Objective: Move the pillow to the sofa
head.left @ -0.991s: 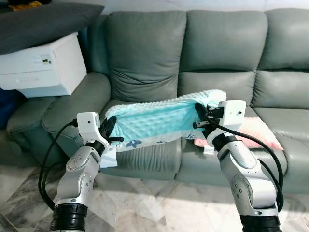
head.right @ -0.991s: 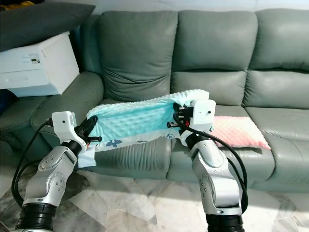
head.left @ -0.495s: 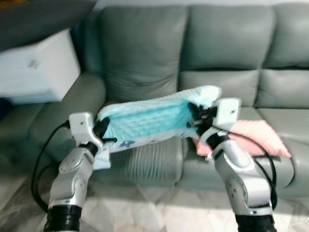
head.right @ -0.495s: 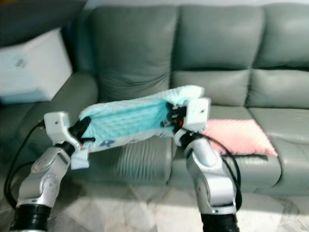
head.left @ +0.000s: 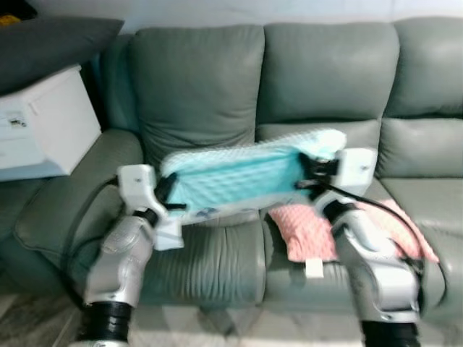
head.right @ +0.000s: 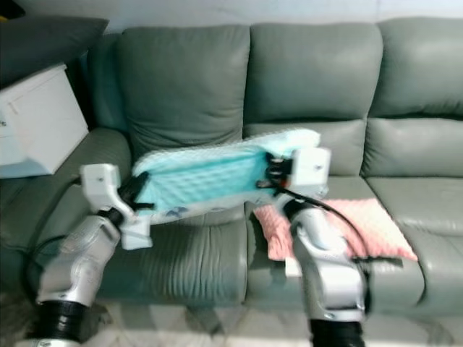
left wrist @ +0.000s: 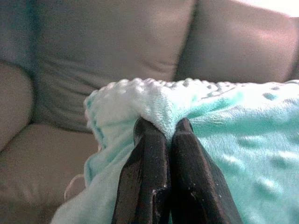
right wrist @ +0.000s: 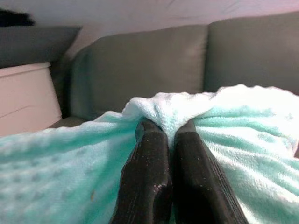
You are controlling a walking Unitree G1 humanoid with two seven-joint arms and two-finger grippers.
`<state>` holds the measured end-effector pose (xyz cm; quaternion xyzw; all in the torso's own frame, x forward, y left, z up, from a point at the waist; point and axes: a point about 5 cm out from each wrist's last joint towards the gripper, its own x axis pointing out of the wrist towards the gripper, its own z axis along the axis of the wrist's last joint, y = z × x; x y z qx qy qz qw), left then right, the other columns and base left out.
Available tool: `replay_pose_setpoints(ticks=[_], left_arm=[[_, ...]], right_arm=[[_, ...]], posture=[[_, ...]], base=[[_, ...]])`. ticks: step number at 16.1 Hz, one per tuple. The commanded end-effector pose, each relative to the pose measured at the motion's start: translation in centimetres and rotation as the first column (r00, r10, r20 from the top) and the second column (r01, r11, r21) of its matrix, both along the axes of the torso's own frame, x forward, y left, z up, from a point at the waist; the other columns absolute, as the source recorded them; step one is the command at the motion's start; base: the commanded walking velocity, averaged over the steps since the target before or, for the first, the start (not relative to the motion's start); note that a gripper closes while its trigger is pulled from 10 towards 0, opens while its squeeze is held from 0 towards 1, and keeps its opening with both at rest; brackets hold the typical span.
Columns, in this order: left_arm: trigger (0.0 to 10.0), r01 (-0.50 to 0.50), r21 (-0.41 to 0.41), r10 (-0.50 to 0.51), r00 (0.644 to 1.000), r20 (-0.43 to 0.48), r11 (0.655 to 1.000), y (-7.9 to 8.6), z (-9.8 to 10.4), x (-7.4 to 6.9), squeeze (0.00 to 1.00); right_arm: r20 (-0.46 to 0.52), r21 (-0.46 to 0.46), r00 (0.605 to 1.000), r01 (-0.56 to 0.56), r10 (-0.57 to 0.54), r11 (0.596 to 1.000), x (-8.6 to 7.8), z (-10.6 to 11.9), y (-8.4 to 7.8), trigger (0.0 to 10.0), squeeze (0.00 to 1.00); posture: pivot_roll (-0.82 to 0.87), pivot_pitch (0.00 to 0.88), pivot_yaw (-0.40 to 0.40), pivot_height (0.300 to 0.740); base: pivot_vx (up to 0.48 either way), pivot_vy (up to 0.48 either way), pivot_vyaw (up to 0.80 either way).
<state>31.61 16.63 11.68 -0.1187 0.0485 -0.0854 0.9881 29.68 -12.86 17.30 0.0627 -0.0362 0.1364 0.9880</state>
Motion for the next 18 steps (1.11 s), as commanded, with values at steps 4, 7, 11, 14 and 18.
replay_pose_setpoints(ticks=[4,7,11,14,18], left_arm=[[10.0,0.014,0.036,-0.015,1.000,0.010,0.999,-0.19,0.10,0.16,0.00],[10.0,0.015,0.027,-0.015,1.000,0.010,1.000,-0.10,-0.01,0.07,0.00],[10.0,0.017,0.024,-0.017,1.000,-0.001,1.000,-0.20,-0.19,-0.14,0.00],[10.0,0.018,0.023,-0.018,1.000,-0.002,1.000,-0.35,-0.26,-0.24,0.00],[10.0,0.020,0.015,-0.020,1.000,-0.005,1.000,-0.45,-0.29,-0.25,0.00]], right_arm=[[0.034,-0.005,0.999,0.017,-0.017,1.000,0.12,0.78,-0.43,10.0,0.00],[0.035,-0.006,0.999,0.017,-0.017,1.000,0.06,0.76,-0.36,10.0,0.00],[0.036,-0.008,0.999,0.020,-0.019,1.000,0.03,0.72,-0.30,10.0,0.00],[0.036,-0.009,0.999,0.023,-0.023,1.000,0.03,0.68,-0.36,10.0,0.00],[0.036,-0.006,0.999,0.029,-0.029,1.000,-0.02,0.66,-0.40,10.0,0.00]], posture=[[-0.19,0.000,0.039,0.740],[-0.19,0.000,0.039,0.740],[-0.19,0.000,0.038,0.740],[-0.19,0.000,0.040,0.740],[-0.19,0.000,0.044,0.740]], base=[[0.000,0.187,0.00],[0.000,0.480,0.00],[0.000,0.480,0.00],[0.000,0.480,0.00],[0.000,0.480,0.00]])
